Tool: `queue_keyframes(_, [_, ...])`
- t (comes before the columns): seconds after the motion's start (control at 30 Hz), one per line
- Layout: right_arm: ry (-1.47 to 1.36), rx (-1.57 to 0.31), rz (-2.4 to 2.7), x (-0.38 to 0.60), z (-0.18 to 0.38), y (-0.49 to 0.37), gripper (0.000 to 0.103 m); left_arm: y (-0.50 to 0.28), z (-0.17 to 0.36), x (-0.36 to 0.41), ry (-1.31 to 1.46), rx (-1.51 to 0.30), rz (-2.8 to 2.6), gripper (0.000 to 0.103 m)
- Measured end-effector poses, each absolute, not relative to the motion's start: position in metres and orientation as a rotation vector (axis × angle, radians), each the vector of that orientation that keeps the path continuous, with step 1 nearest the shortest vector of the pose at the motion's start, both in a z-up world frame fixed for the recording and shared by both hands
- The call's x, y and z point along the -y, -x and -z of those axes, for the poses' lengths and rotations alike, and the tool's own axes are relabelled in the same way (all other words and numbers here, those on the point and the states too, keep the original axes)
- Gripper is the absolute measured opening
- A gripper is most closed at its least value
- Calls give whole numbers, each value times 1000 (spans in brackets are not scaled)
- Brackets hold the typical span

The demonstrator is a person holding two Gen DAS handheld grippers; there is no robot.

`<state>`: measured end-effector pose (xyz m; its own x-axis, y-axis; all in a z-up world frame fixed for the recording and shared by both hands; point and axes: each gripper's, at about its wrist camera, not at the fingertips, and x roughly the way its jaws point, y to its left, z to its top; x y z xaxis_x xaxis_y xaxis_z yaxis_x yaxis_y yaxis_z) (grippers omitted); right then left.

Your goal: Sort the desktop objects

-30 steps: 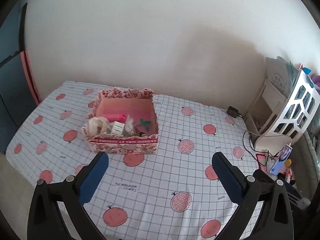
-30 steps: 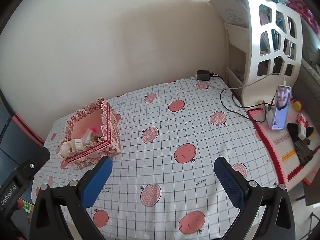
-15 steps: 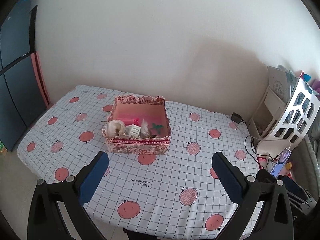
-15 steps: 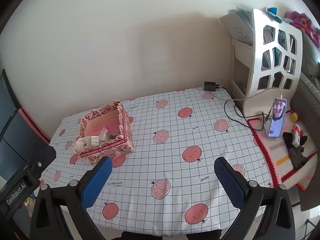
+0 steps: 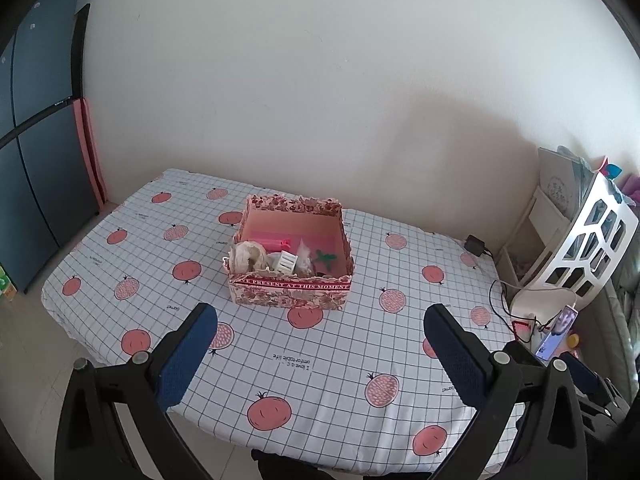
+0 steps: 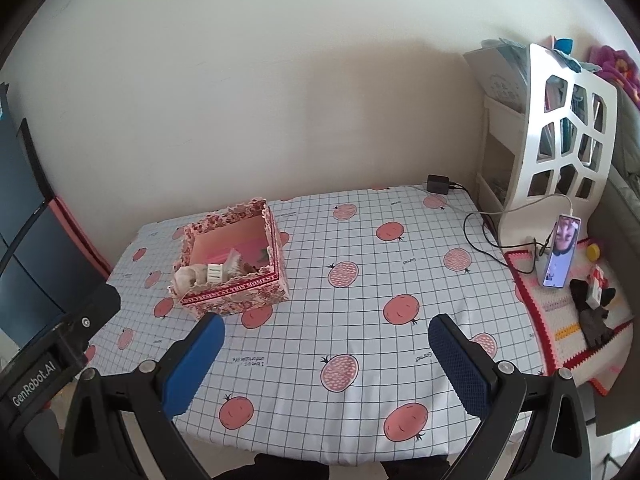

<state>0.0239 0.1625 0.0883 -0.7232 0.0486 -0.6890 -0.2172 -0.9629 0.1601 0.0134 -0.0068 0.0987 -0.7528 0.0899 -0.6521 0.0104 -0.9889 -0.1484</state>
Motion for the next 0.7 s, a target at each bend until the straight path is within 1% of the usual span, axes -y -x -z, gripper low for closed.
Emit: queue_keyframes(0.7, [1127, -318, -2761, -155, -88, -20, 103, -11, -99, 5, 1098, 188, -2903, 103])
